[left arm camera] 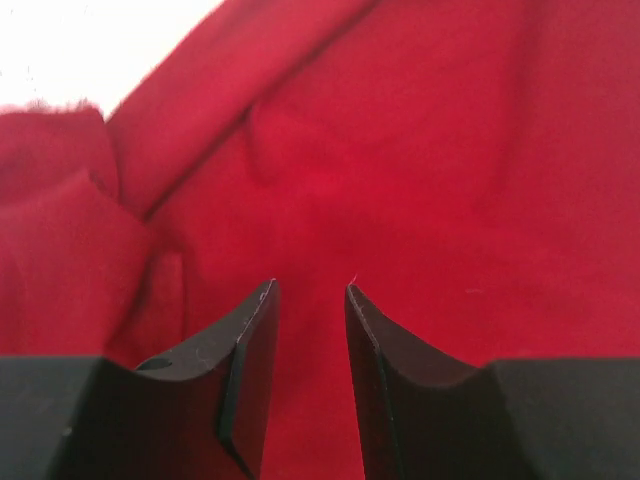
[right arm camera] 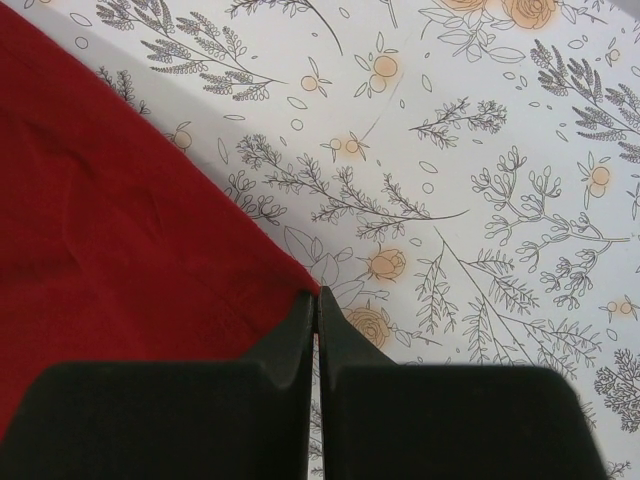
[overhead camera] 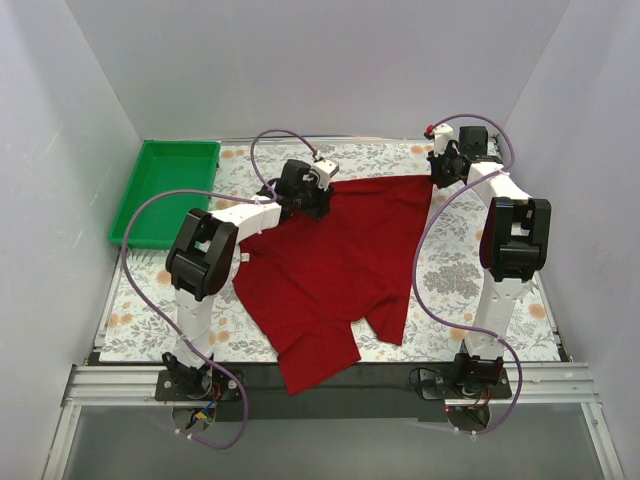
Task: Fold and stack the t-shirts
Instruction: Flatten the tshirt out
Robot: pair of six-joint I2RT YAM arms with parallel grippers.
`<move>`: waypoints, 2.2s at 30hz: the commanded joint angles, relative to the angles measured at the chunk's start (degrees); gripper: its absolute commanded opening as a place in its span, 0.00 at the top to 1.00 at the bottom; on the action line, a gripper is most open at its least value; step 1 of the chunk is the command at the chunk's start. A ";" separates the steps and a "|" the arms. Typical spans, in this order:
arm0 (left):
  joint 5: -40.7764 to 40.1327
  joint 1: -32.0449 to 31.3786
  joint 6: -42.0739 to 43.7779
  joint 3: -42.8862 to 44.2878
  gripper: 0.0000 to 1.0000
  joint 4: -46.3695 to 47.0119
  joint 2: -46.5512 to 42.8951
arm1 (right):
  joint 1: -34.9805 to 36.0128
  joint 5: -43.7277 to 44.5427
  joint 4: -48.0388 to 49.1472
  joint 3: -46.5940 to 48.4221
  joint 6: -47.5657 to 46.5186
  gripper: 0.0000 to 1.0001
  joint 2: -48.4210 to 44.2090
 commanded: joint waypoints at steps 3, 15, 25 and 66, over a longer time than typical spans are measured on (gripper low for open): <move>-12.05 1.07 0.79 4.00 0.67 -1.17 2.78 | -0.30 -0.78 1.90 0.79 0.45 0.99 0.97; -18.04 1.07 -0.09 8.39 0.67 -3.27 6.48 | -0.30 -0.69 1.90 0.44 0.18 0.99 1.24; -18.92 1.06 0.61 10.07 0.67 -4.86 9.03 | -0.21 -0.78 1.90 0.44 0.18 0.99 1.32; 1.81 5.45 -6.50 5.50 0.92 -9.69 -1.08 | -2.06 -0.42 1.82 -3.07 -1.66 0.99 -1.40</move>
